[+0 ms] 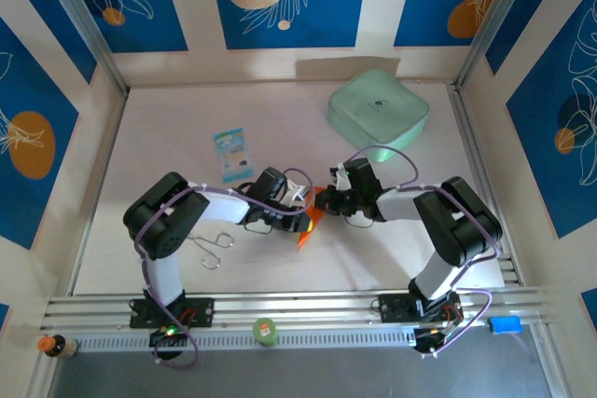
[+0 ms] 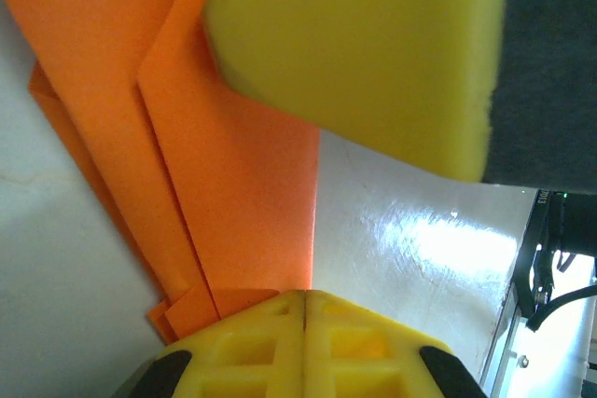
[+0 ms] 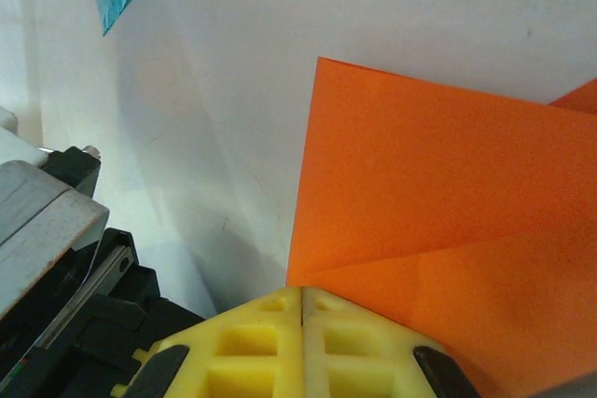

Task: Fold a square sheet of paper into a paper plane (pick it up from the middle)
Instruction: Fold the wing for the fifth time at the center of the table.

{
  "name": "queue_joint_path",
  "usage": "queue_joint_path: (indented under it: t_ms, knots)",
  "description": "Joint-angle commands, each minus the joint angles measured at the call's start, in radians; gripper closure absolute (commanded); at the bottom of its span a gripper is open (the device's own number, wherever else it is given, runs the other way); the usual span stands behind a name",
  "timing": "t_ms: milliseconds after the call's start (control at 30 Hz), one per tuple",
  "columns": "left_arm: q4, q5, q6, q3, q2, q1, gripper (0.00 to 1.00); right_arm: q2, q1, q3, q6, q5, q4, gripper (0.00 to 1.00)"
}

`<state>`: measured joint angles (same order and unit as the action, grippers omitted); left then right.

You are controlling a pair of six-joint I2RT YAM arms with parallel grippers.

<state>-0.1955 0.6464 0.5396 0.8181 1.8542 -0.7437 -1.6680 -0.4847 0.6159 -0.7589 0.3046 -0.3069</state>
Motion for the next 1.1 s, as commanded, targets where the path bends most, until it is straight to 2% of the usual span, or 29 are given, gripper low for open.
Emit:
queue_joint_path:
  t_ms: [0,200,400,567,800,1000,1067]
  knots:
    - [0.161,-0.027,-0.021,-0.06,0.039,-0.013,1.0,-0.05,-0.009,0.027,0.003,0.019,-0.011,1.0]
    - [0.171,-0.022,-0.018,-0.06,0.009,-0.014,1.0,-0.082,-0.005,-0.03,-0.024,-0.053,-0.028,1.0]
    - [0.179,0.015,0.0,-0.031,-0.095,-0.015,0.88,-0.071,-0.008,-0.043,-0.022,-0.071,-0.016,1.0]
    - [0.159,0.038,0.037,0.02,-0.141,-0.016,0.87,-0.09,-0.011,-0.032,-0.014,-0.052,-0.006,1.0]
    - [0.119,0.078,0.065,0.077,-0.064,-0.03,0.85,-0.091,-0.015,-0.028,-0.021,-0.055,0.001,1.0]
    - [0.158,0.052,0.045,0.116,0.006,-0.054,0.82,-0.092,-0.015,-0.033,-0.026,-0.058,0.003,1.0]
    - [0.213,0.012,0.026,0.109,0.009,-0.058,0.82,-0.091,-0.016,-0.035,-0.026,-0.061,0.005,1.0]
